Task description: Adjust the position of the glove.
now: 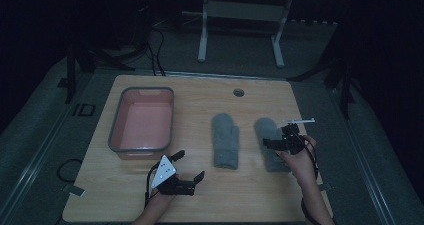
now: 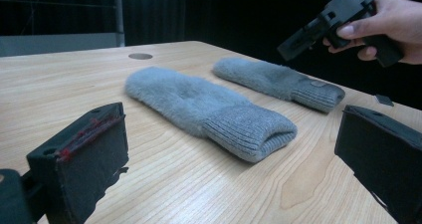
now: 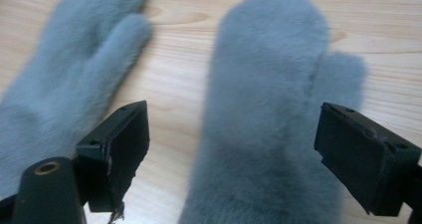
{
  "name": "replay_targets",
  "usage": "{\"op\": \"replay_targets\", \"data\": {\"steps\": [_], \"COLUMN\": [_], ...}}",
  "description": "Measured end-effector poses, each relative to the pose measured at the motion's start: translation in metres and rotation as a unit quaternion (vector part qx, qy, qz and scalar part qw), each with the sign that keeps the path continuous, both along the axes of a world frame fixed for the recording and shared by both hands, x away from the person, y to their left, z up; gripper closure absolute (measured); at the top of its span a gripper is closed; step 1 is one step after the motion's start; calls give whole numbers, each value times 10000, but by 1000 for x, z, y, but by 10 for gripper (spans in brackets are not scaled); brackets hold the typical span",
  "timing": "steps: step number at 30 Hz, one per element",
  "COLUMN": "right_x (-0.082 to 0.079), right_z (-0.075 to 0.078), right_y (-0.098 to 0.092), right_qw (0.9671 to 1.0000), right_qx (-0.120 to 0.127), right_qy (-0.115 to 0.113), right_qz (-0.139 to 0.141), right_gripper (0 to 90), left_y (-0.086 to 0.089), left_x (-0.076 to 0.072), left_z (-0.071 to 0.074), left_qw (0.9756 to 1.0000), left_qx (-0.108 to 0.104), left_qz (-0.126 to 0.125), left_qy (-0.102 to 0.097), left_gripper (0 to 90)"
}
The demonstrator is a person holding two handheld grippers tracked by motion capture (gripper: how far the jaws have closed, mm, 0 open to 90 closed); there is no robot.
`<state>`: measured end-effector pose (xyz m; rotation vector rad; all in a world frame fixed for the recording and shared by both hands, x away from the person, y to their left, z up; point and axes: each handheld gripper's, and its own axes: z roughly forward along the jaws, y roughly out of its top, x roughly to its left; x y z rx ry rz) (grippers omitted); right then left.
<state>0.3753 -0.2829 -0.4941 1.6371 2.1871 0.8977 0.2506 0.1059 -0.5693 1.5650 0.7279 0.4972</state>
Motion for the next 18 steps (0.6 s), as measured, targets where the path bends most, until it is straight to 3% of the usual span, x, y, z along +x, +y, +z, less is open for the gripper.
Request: {"op": "replay_targets", "data": {"steps": [3, 4, 6, 8, 18], "right_x": [0, 2, 5, 10, 20], "right_z": [3, 5, 4, 1, -30], "right_y": [0, -1, -2, -3, -5], "right_qw": [9998, 9994, 9990, 9989, 9971], "right_qx": [-161, -257, -327, -348, -750], "right_qy": [-105, -131, -238, -234, 78], "right_qz": [81, 173, 213, 227, 115], "right_gripper": [217, 324, 430, 470, 463], "left_y": [0, 0, 0, 0, 0], "left_x": [0, 0, 0, 0, 0], "left_z": [0, 0, 0, 0, 0], "left_qw": [10000, 10000, 10000, 10000, 10000], "left_qx": [22, 25, 25, 18, 13], "left_qz": [-4, -6, -7, -10, -15], "left_qy": [-3, -6, -6, -3, -8], "left_gripper": [6, 6, 6, 6, 6]}}
